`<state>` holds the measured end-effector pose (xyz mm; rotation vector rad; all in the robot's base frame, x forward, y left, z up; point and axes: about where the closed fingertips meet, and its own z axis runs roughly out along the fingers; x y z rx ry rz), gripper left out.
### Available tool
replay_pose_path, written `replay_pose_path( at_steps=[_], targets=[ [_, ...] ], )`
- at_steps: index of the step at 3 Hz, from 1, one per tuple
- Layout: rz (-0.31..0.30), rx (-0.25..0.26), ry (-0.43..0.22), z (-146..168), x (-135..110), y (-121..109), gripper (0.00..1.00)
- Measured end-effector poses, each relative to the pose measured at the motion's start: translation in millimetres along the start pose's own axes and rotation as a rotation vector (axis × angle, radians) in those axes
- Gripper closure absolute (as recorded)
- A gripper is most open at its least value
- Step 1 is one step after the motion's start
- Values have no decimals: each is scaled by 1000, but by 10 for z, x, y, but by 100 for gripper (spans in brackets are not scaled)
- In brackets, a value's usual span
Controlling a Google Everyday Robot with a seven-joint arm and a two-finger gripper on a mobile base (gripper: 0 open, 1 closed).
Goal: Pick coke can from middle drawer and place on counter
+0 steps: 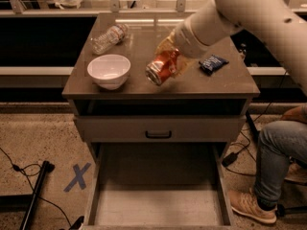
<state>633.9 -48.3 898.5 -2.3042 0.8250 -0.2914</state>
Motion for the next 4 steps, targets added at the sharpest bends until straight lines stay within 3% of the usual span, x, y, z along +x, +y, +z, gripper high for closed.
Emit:
replay_pose_path(
  at_steps=[1,2,4],
  targets=[
    [29,-27,-25,372,89,-367,75],
    [72,-55,-69,508,256,-440,51],
    [73,-50,-72,510,271,-473,5]
  ],
)
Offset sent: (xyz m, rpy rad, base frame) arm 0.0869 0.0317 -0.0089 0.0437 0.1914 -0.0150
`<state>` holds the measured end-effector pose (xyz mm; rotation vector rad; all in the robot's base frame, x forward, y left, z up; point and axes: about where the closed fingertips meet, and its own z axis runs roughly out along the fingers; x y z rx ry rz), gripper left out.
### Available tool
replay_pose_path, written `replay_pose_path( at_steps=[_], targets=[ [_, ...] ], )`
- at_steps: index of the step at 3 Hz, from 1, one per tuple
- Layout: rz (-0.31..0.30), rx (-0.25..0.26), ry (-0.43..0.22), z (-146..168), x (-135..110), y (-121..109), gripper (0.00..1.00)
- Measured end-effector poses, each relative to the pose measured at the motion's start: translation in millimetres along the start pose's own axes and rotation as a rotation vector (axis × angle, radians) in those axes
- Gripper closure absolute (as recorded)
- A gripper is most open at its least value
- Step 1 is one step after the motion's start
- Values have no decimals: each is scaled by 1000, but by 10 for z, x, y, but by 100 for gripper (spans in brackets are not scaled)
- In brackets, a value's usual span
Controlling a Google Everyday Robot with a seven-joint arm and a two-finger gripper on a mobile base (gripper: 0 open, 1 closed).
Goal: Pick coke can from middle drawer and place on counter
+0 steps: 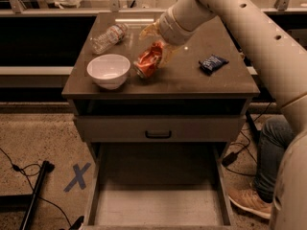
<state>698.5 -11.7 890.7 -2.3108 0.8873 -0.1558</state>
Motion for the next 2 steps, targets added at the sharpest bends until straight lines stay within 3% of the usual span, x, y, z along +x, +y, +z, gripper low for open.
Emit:
replay_pose_path(
  at_steps=[2],
  targets=[
    [0,-1,-2,16,-4,1,0]
  ],
)
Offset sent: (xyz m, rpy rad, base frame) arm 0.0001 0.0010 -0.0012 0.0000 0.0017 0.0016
